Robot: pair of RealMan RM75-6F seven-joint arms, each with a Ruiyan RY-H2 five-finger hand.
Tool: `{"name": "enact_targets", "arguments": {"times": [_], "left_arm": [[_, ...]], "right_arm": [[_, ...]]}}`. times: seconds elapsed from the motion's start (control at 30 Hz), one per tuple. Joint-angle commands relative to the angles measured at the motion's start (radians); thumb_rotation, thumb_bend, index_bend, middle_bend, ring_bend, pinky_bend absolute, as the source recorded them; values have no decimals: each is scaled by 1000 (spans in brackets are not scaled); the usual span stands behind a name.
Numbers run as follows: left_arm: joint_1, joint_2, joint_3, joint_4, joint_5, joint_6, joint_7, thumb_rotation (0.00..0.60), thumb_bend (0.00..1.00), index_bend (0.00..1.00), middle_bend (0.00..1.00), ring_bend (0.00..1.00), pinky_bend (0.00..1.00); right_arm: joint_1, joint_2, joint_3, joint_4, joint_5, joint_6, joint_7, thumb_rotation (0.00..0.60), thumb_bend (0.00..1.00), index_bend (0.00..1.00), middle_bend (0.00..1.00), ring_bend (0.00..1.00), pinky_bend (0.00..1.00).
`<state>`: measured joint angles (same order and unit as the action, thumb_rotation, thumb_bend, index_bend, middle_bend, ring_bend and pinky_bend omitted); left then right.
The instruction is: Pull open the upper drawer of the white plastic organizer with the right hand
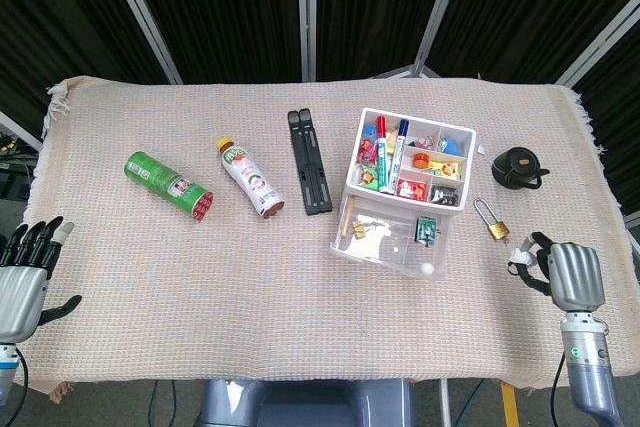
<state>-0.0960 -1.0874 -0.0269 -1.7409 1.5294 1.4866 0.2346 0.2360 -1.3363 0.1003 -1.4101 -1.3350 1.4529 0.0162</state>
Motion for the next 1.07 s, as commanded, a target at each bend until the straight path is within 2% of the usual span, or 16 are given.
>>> {"name": "enact_targets", "arguments": {"times": [0.03,0.17,0.27,0.37,0.47,0.57,0.63,0.67,0.7,0.77,1.07], "left_arm": [[-2,-5,1,3,-1,-3,7,600,19,0,0,0,0],[-1,-7,2,5,-1,-1,9,600,18,0,0,0,0],[-1,-8,1,6,1,1,9,600,18,0,0,0,0],[0,-9,1,8,2,4,9,600,18,0,0,0,0],[1,-10,1,11,1,4,8,600,18,0,0,0,0],[1,-11,0,14,2,8,5,600,18,0,0,0,0],[2,-14,-2,18,2,12,3,600,19,0,0,0,0],[2,-15,-3,21,1,13,1,600,19,0,0,0,0],[2,-18,-4,23,0,15,-1,600,19,0,0,0,0],[2,-21,-6,30,-3,15,-4,600,19,0,0,0,0],[2,-35,-15,50,-15,18,-5,600,17,0,0,0,0]], "right_arm": [[-1,-14,-2,14,-6,-11,-8,600,205,483,922,941,674],[-5,-11,2,12,-1,-27,2,600,176,395,890,911,671],[-8,-4,4,9,1,-35,4,600,154,318,814,853,662],[-13,5,7,-2,-6,-31,9,600,151,285,711,784,642],[-23,16,10,-22,-28,-6,13,600,147,258,544,662,561],[-33,27,9,-40,-63,29,21,600,132,152,267,392,345],[-40,42,-1,-51,-104,54,26,600,103,44,63,122,162],[-43,50,-5,-56,-119,63,23,600,92,22,27,63,107],[-46,58,-8,-60,-132,71,18,600,78,4,2,15,47],[-51,74,-17,-70,-162,86,-1,600,61,0,0,0,0],[-62,108,-48,-103,-231,105,-103,600,34,0,0,0,0]]}}
